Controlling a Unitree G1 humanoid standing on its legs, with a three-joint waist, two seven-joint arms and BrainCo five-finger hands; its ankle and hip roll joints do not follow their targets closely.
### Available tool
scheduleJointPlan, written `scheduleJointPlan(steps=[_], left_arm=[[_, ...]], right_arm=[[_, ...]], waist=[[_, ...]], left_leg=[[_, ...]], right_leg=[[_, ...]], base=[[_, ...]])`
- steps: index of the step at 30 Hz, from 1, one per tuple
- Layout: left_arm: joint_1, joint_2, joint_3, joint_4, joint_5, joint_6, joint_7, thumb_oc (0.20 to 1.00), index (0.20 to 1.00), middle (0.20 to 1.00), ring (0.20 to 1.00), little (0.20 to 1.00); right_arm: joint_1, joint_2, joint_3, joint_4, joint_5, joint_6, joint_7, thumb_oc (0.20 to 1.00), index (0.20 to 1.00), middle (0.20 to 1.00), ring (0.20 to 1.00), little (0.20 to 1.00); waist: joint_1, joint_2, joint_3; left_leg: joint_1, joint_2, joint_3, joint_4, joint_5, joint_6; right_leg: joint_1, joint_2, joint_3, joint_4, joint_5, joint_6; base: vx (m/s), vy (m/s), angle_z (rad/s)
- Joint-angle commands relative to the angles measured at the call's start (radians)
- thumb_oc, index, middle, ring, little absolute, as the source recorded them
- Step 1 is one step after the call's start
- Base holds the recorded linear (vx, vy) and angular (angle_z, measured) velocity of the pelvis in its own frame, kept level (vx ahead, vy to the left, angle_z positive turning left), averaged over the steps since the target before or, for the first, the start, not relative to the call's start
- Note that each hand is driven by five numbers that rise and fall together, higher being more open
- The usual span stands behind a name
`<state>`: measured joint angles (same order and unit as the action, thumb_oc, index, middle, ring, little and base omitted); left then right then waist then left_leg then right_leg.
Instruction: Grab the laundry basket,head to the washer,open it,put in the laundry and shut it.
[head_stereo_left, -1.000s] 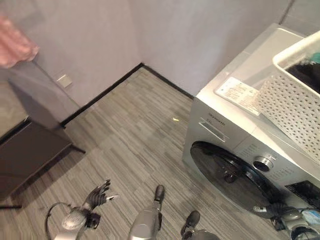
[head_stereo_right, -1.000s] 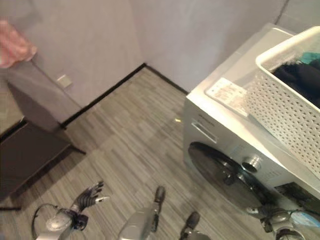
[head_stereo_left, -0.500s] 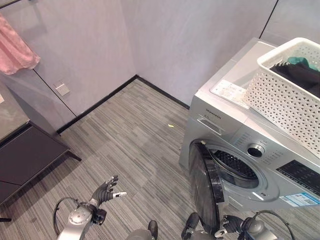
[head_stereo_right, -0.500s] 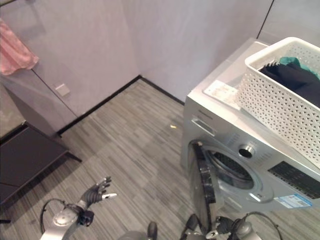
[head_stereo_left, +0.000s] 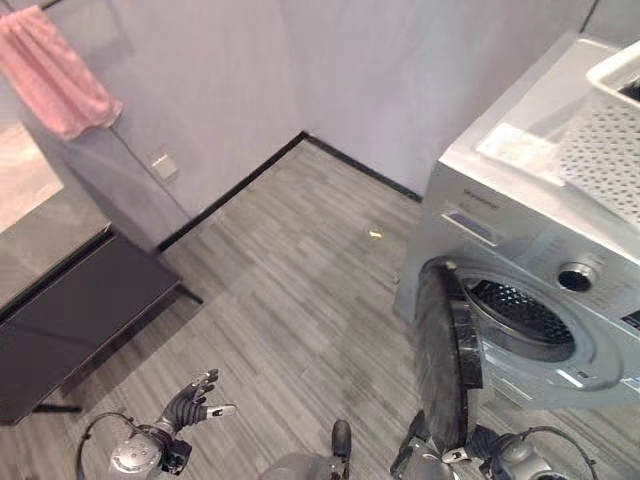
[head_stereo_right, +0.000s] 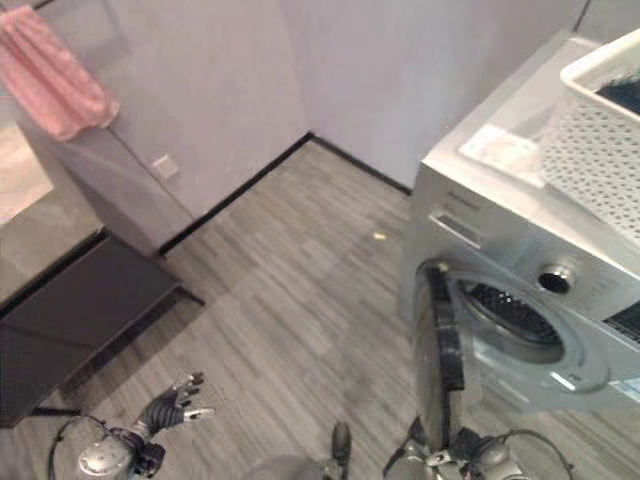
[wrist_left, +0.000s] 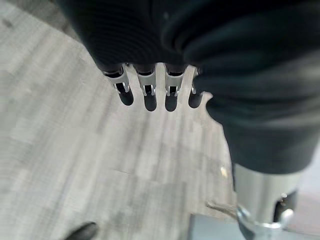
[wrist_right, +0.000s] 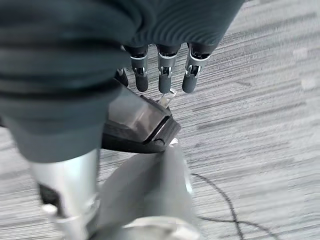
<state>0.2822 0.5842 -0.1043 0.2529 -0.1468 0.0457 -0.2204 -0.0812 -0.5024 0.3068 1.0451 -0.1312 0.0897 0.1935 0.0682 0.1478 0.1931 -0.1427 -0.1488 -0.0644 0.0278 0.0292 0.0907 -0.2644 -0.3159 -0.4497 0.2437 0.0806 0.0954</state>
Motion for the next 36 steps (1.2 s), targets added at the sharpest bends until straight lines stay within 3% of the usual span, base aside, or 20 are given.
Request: scheduleJointPlan(steps=[1,3,4,5,6,9,11,16,18,20,24,25,27,28,29,31,33,34,35,36], left_arm=[[-0.025,0.029,-0.003,-0.01,0.048,-0.014,-0.015,1.0,1.0,1.0,1.0,1.0],[-0.017,0.031,0.005,-0.008,0.059,-0.006,-0.02,1.0,1.0,1.0,1.0,1.0],[-0.012,0.03,0.012,-0.008,0.062,-0.004,-0.019,1.0,1.0,1.0,1.0,1.0],[-0.018,0.019,0.009,0.015,0.046,-0.01,0.003,1.0,1.0,1.0,1.0,1.0],[-0.029,0.013,0.0,0.018,0.034,-0.014,0.011,1.0,1.0,1.0,1.0,1.0],[-0.058,0.01,-0.026,0.014,0.005,-0.019,0.032,1.0,1.0,1.0,1.0,1.0],[-0.059,0.016,-0.055,-0.012,-0.032,-0.024,0.019,1.0,1.0,1.0,1.0,1.0],[-0.069,0.019,-0.077,-0.029,-0.025,-0.036,0.023,1.0,1.0,1.0,1.0,1.0],[-0.066,0.001,-0.087,-0.015,-0.035,-0.049,0.031,1.0,1.0,1.0,1.0,1.0],[-0.064,-0.003,-0.093,-0.02,-0.04,-0.058,0.032,1.0,1.0,1.0,1.0,1.0],[-0.1,-0.016,-0.115,-0.022,-0.017,-0.066,0.036,1.0,1.0,1.0,1.0,1.0],[-0.12,-0.026,-0.12,-0.012,-0.008,-0.067,0.044,1.0,1.0,1.0,1.0,1.0],[-0.18,-0.06,-0.14,0.038,0.028,-0.072,0.057,1.0,1.0,1.0,1.0,1.0],[-0.183,-0.061,-0.142,0.041,0.028,-0.074,0.057,1.0,1.0,1.0,1.0,1.0],[-0.22,-0.094,-0.141,0.103,0.038,-0.078,0.086,1.0,1.0,1.0,1.0,1.0],[-0.278,-0.153,-0.166,0.22,0.04,-0.076,0.123,1.0,1.0,1.0,1.0,1.0],[-0.311,-0.169,-0.179,0.294,0.056,-0.076,0.142,1.0,1.0,1.0,1.0,1.0],[-0.385,-0.194,-0.185,0.435,0.083,-0.076,0.182,1.0,1.0,1.0,1.0,1.0],[-0.408,-0.2,-0.188,0.483,0.104,-0.079,0.204,1.0,1.0,1.0,1.0,1.0],[-0.408,-0.2,-0.182,0.537,0.121,-0.079,0.213,1.0,1.0,1.0,1.0,1.0]], right_arm=[[-0.189,0.215,0.061,0.012,0.059,-0.067,-0.043,1.0,1.0,1.0,1.0,1.0],[-0.208,0.23,0.075,0.029,0.063,-0.071,-0.047,1.0,1.0,1.0,1.0,1.0],[-0.214,0.233,0.078,0.026,0.066,-0.07,-0.048,1.0,1.0,1.0,1.0,1.0],[-0.238,0.243,0.093,0.032,0.08,-0.073,-0.072,1.0,1.0,1.0,1.0,1.0],[-0.258,0.245,0.099,0.033,0.088,-0.076,-0.086,1.0,1.0,1.0,1.0,1.0],[-0.301,0.239,0.11,0.047,0.098,-0.077,-0.106,1.0,1.0,1.0,1.0,1.0],[-0.332,0.229,0.133,0.062,0.085,-0.078,-0.128,1.0,1.0,1.0,1.0,1.0],[-0.346,0.235,0.175,-0.002,0.14,-0.111,-0.093,1.0,1.0,1.0,1.0,1.0],[-0.31,0.241,0.168,-0.03,0.204,-0.136,-0.089,1.0,1.0,1.0,1.0,1.0],[-0.277,0.23,0.171,-0.029,0.19,-0.141,-0.088,1.0,1.0,1.0,1.0,1.0],[-0.197,0.179,0.108,-0.011,0.173,-0.144,-0.121,1.0,1.0,1.0,1.0,1.0],[-0.186,0.17,0.084,-0.004,0.175,-0.142,-0.135,1.0,1.0,1.0,1.0,1.0],[-0.135,0.141,0.042,-0.019,0.173,-0.143,-0.146,1.0,1.0,1.0,1.0,1.0],[-0.135,0.14,0.04,-0.02,0.173,-0.143,-0.146,1.0,1.0,1.0,1.0,1.0],[-0.115,0.133,0.046,-0.025,0.172,-0.139,-0.13,1.0,1.0,1.0,1.0,1.0],[-0.094,0.13,0.043,0.003,0.173,-0.133,-0.12,1.0,1.0,1.0,1.0,1.0],[-0.071,0.122,0.023,0.016,0.177,-0.132,-0.126,1.0,1.0,1.0,1.0,1.0],[-0.037,0.109,0.002,0.049,0.177,-0.133,-0.125,1.0,1.0,1.0,1.0,1.0],[-0.028,0.101,0.0,0.058,0.172,-0.131,-0.122,1.0,1.0,1.0,1.0,1.0],[-0.022,0.094,-0.002,0.077,0.16,-0.13,-0.125,1.0,1.0,1.0,1.0,1.0]], waist=[[0.057,0.031,0.005],[0.09,0.026,-0.011],[0.106,0.018,-0.02],[0.149,-0.003,-0.029],[0.158,-0.008,-0.023],[0.168,0.011,-0.012],[0.176,0.033,0.002],[0.179,0.039,0.029],[0.165,0.026,0.036],[0.149,0.014,0.033],[0.093,-0.016,0.005],[0.079,-0.026,0.004],[0.042,-0.063,0.016],[0.044,-0.061,0.016],[0.047,-0.085,0.032],[0.048,-0.107,0.032],[0.038,-0.125,0.026],[0.011,-0.137,0.022],[0.004,-0.14,0.017],[0.0,-0.142,0.002]], left_leg=[[-0.011,-0.017,0.041,-0.019,-0.023,-0.036],[-0.037,-0.014,0.043,-0.017,-0.01,-0.04],[-0.051,-0.011,0.049,-0.014,-0.008,-0.047],[-0.093,-0.009,0.065,0.007,0.012,-0.068],[-0.126,-0.003,0.061,0.033,0.033,-0.084],[-0.167,0.01,0.061,0.059,0.058,-0.112],[-0.217,0.023,0.051,0.093,0.093,-0.15],[-0.253,0.002,-0.025,0.162,0.075,-0.147],[-0.247,-0.016,-0.097,0.181,0.058,-0.132],[-0.236,-0.019,-0.116,0.172,0.053,-0.127],[-0.193,0.004,-0.062,0.148,0.053,-0.121],[-0.19,0.006,-0.053,0.175,0.041,-0.122],[-0.203,0.016,-0.014,0.349,-0.011,-0.124],[-0.207,0.017,-0.014,0.351,-0.009,-0.124],[-0.233,0.007,-0.072,0.473,-0.012,-0.124],[-0.25,0.009,-0.114,0.413,-0.03,-0.107],[-0.275,0.02,-0.127,0.36,0.0,-0.11],[-0.333,0.046,-0.097,0.308,0.066,-0.125],[-0.334,0.07,-0.064,0.292,0.078,-0.128],[-0.291,0.087,-0.047,0.272,0.05,-0.122]], right_leg=[[0.077,0.151,0.077,0.108,-0.224,-0.011],[0.102,0.183,0.044,0.153,-0.29,-0.023],[0.123,0.192,0.039,0.118,-0.298,-0.022],[0.188,0.228,0.049,-0.046,-0.284,-0.029],[0.209,0.245,0.057,-0.116,-0.278,-0.039],[0.217,0.269,0.055,-0.17,-0.262,-0.048],[0.253,0.294,0.043,-0.265,-0.243,-0.057],[0.26,0.308,0.086,-0.296,-0.22,-0.073],[0.257,0.308,0.111,-0.29,-0.21,-0.076],[0.256,0.311,0.127,-0.283,-0.208,-0.077],[0.266,0.315,0.136,-0.277,-0.206,-0.08],[0.266,0.318,0.15,-0.272,-0.207,-0.08],[0.277,0.321,0.2,-0.261,-0.202,-0.088],[0.274,0.322,0.2,-0.261,-0.199,-0.088],[0.302,0.341,0.276,-0.258,-0.2,-0.094],[0.318,0.349,0.348,-0.246,-0.209,-0.09],[0.319,0.354,0.386,-0.242,-0.207,-0.081],[0.342,0.381,0.445,-0.249,-0.21,-0.076],[0.351,0.384,0.466,-0.246,-0.216,-0.074],[0.35,0.382,0.49,-0.229,-0.228,-0.064]], base=[[-0.15,0.023,1.13],[-0.12,-0.033,0.48],[-0.19,-0.152,-0.13],[-0.22,-0.2,-0.34],[-0.27,-0.172,-0.45],[-0.16,-0.073,-0.03],[-0.18,-0.117,0.33],[-0.13,-0.055,0.24],[-0.02,-0.045,-0.17],[0.02,-0.013,-0.21],[0.05,0.005,-0.13],[0.02,-0.002,-0.11],[0.0,-0.023,-0.18],[0.1,-0.017,-1.05],[0.13,0.019,-1.22],[0.14,0.027,-0.97],[0.17,0.028,-1.52],[0.29,0.073,-1.47],[0.29,0.129,-1.09],[0.22,0.192,-0.99]])
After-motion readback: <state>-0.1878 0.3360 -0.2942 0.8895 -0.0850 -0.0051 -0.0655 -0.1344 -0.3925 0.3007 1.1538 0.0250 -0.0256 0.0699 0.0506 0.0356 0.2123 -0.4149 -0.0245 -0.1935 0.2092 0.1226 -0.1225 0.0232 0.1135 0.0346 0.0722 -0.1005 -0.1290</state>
